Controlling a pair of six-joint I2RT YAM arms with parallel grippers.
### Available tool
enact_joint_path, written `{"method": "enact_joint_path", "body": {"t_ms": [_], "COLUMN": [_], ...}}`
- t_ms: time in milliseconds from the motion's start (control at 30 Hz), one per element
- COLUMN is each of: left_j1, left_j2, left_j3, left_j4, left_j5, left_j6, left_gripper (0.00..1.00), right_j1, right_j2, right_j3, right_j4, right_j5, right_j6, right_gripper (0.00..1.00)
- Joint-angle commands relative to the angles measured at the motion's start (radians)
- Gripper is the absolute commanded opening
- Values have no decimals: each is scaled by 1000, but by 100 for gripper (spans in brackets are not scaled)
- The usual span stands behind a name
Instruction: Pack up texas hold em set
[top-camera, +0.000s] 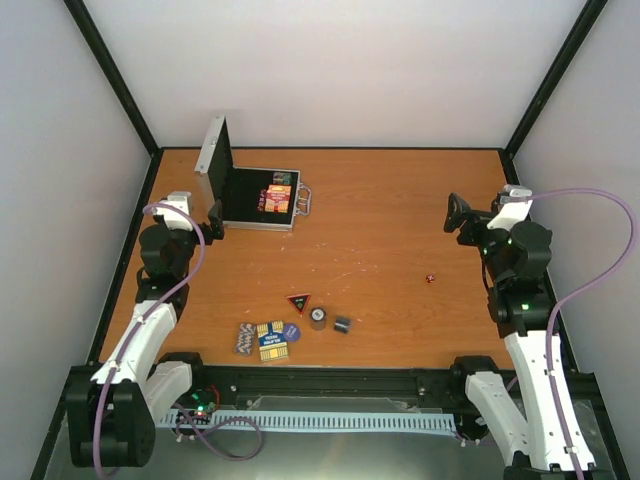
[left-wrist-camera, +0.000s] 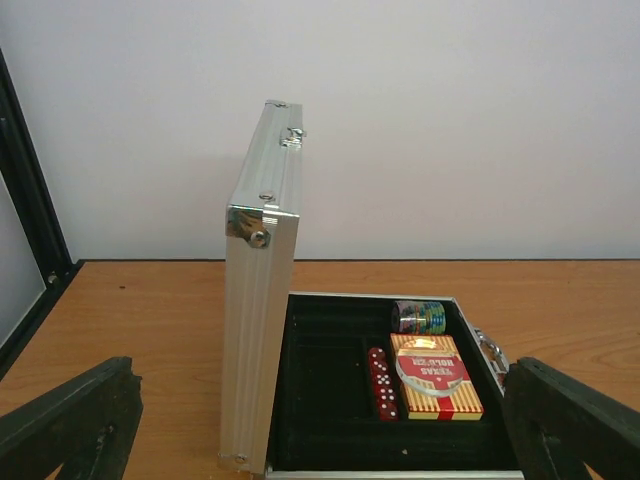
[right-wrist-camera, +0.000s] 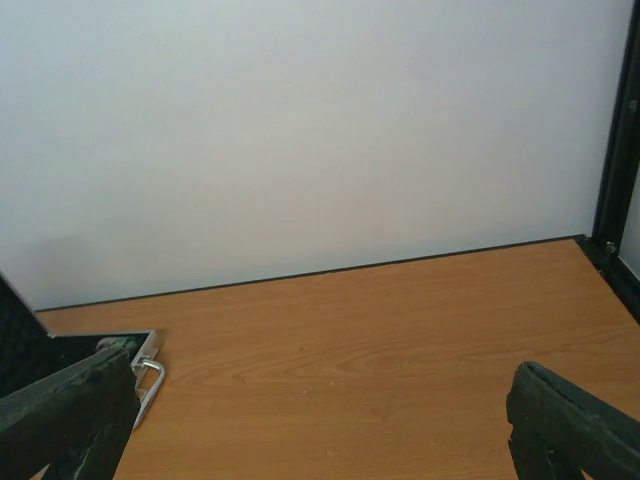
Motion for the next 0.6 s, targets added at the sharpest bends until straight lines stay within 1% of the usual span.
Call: {"method": "enact_joint_path", "body": {"t_ms": [0,133,333,400,467,500,567], "left_j1": [-2,-2,-3,-2,-3,-8,-31], "left_j2": [-6,8,-25,-40,-54,-60,-63], "left_j3": [-3,6,13,30,42,47,68], "left_j4": [90,77,48,26,16,13,-13], "left_j5": [1,-2,18,50,117,152,198], "left_j6": [-61,-53,-62,-81,-107,-120,-136], "left_gripper": [100,100,100,100,100,100,100], "right_j1": [2,3,2,2,2,2,2], "right_j2": [5,31,24,10,-5,-8,-2], "right_j3": [-12,-28,-40,-43,-46,-45,-40], "right_j4": [8,37,41,40,27,6,-35], "right_j5": [71,61,90,92,112,144,158], "right_j6": [-11,-2,15,27,63,92,112], "right_gripper": [100,100,100,100,100,100,100]}}
